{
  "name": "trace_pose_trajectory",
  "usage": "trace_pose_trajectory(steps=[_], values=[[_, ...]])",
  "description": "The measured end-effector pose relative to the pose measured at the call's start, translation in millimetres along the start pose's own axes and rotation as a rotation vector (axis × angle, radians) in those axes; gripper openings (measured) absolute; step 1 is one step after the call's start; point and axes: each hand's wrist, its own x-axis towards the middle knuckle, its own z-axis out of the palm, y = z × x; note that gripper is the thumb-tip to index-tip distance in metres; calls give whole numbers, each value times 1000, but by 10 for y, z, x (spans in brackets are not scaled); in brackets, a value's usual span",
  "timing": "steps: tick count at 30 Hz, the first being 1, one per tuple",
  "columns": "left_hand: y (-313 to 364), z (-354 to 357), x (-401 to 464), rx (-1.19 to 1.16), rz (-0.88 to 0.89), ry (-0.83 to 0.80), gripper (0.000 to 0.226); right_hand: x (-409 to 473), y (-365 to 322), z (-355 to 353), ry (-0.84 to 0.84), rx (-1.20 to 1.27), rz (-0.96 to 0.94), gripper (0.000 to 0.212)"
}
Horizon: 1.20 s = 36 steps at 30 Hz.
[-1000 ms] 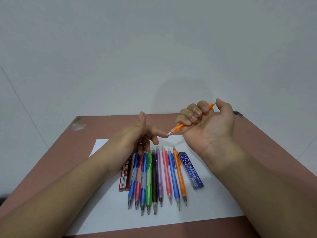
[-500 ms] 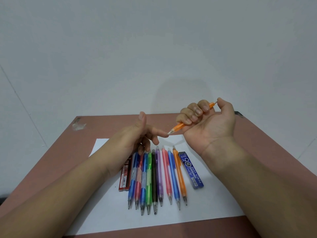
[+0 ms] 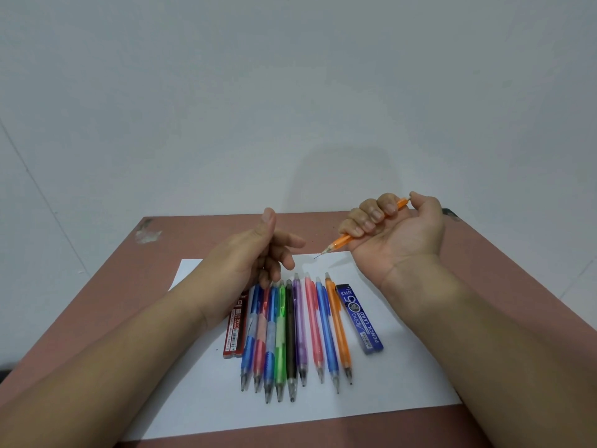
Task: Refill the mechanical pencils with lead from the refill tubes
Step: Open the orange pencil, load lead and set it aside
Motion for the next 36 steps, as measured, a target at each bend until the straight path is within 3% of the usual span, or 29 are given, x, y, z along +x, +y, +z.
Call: trace_pose_trajectory(steps=[9,14,17,29,36], values=[[7,3,-4,65,-28,40,71,87,22,-70,51,-58,-28,39],[20,8,-32,187,-54,67,21,67,43,-55,43,-55,-17,39],[10,22,-31,302,-65,71,13,41,46,-34,32,-33,-7,39],[2,46,-28,261,-2,74,34,-78,90,63,-42,20,44,41],[-2,69,-21,272,-2,98,22,-115,121,88,-46,33,55,41]])
